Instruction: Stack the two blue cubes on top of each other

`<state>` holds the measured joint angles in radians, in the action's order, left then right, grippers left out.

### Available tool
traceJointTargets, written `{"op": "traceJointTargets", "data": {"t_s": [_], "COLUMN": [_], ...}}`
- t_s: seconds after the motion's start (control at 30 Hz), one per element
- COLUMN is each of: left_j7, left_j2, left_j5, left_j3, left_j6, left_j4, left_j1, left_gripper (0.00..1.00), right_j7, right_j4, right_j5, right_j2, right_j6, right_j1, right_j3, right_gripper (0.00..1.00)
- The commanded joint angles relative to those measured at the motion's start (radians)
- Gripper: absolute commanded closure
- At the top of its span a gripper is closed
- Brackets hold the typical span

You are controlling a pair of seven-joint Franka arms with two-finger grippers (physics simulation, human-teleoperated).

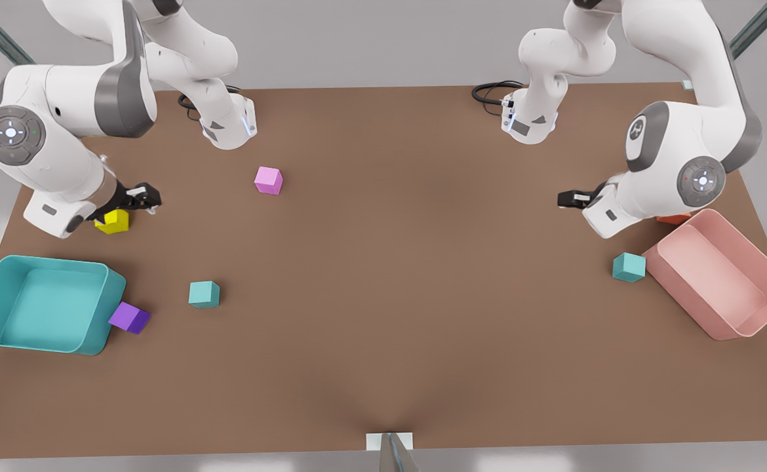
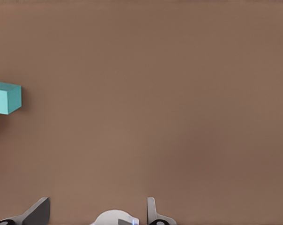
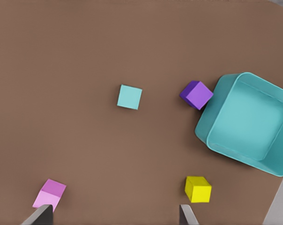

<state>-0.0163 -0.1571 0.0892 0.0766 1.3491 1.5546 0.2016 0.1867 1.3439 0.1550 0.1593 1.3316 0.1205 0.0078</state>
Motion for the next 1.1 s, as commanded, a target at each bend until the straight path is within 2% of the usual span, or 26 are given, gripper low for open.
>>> {"op": "traceJointTargets", "data": {"t_s": [0.0, 0.1, 0.17, 0.27, 0.43, 0.57, 0.7, 1.07], "left_j7": [-0.007, -0.007, -0.007, -0.007, 0.001, 0.001, 0.001, -0.001], "left_j2": [0.001, 0.001, 0.001, 0.001, -0.015, -0.021, -0.022, -0.035], "left_j5": [0.000, 0.000, 0.000, 0.003, 0.004, 0.007, 0.004, 0.007], "left_j3": [0.000, 0.000, 0.000, 0.000, 0.002, 0.002, 0.003, 0.003], "left_j6": [0.007, 0.007, 0.007, 0.007, 0.009, 0.007, 0.007, 0.005], "left_j4": [-0.001, -0.001, -0.001, -0.001, -0.001, -0.007, -0.005, -0.005], "left_j1": [-0.001, -0.001, -0.001, -0.001, -0.002, -0.005, -0.007, -0.008], "left_gripper": [0.00, 0.00, 0.00, 0.00, 0.00, 0.00, 0.00, 0.00], "right_j7": [0.143, 0.088, -0.041, -0.113, -0.153, -0.153, -0.153, -0.153], "right_j4": [0.003, -0.005, 0.000, 0.017, 0.222, 0.320, 0.408, 0.515], "right_j5": [0.008, 0.032, 0.009, 0.005, -0.044, -0.064, -0.077, -0.121], "right_j2": [0.002, 0.120, 0.273, 0.358, 0.359, 0.348, 0.341, 0.348], "right_j6": [0.020, 0.040, 0.162, 0.326, 0.642, 0.785, 0.863, 0.888], "right_j1": [0.001, 0.040, 0.057, 0.057, 0.014, -0.028, -0.070, -0.099], "right_j3": [0.000, 0.006, 0.008, 0.006, 0.001, 0.000, 0.000, 0.000], "right_gripper": [0.00, 0.00, 0.00, 0.00, 0.00, 0.00, 0.00, 0.00]}}
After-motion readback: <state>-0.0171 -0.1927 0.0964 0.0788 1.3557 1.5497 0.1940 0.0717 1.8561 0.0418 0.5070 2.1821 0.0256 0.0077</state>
